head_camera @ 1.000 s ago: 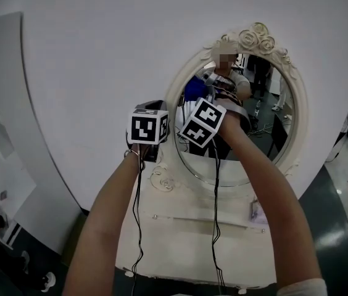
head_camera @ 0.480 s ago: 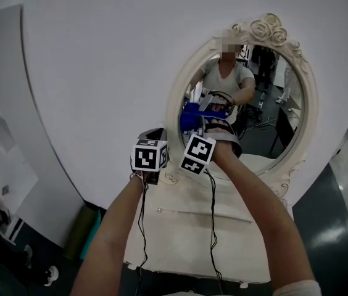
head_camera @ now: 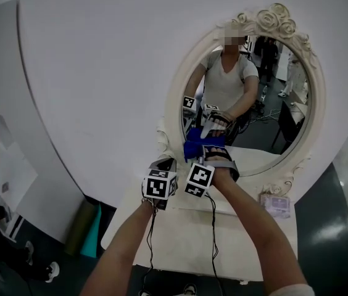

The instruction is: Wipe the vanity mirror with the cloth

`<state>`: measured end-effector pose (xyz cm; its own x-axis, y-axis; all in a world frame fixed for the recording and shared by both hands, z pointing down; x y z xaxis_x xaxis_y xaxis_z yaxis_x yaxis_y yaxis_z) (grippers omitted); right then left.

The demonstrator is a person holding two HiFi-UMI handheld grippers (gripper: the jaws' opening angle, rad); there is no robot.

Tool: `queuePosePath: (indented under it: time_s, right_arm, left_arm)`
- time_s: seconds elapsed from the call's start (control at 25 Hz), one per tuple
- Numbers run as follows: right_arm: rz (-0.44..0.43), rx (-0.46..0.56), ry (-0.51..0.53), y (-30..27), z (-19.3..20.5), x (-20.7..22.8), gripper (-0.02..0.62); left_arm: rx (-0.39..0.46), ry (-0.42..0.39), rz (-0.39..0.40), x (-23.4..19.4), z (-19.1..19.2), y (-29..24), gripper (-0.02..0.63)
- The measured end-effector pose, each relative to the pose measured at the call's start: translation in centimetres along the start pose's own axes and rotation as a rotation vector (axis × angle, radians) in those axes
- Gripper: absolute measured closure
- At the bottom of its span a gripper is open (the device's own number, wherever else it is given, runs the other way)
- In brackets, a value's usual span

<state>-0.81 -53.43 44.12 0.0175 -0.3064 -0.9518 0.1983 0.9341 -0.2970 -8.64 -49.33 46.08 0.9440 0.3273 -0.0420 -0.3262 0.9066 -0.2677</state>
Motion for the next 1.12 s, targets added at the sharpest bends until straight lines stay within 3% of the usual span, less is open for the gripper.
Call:
queuePosePath:
  time_s: [0.32,0.52,0.84,1.12]
  right_arm:
    - [-0.108,-0.05,-0.023,-1.4,2.8,-6.9,0.53]
    - [-0.121,-0.046,-0.058,-0.8,3.8,-6.8,0.529]
    - [-0.042,-0.02,-0.093,3.0,5.2,1.2,0.529]
    - [0.167,-0.049,-0.07,8.2,7.3,15.9,0.53]
  left_arm:
    - [-0.097,0.033,0.022,1.5,6.5,-0.8,0.602]
    - [-0.09,0.029,0.025,2.2,6.0,-0.9,0.601]
    - [0.086,-0.066,0.029,4.1,-4.7,0.1,0.601]
    - [0.262,-0.174,0.008,6.5,-18.9,2.1,0.602]
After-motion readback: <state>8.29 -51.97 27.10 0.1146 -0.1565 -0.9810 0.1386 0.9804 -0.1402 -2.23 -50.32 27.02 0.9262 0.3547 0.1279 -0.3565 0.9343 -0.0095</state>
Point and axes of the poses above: the fingertips, and each gripper's own axes: y backward along the fingers, x to its right, z out of its underside, the point moved 1 cm from there along y, backward along the fingers, and after that the axes turned 3 degrees about z, right-handed, at the moved point
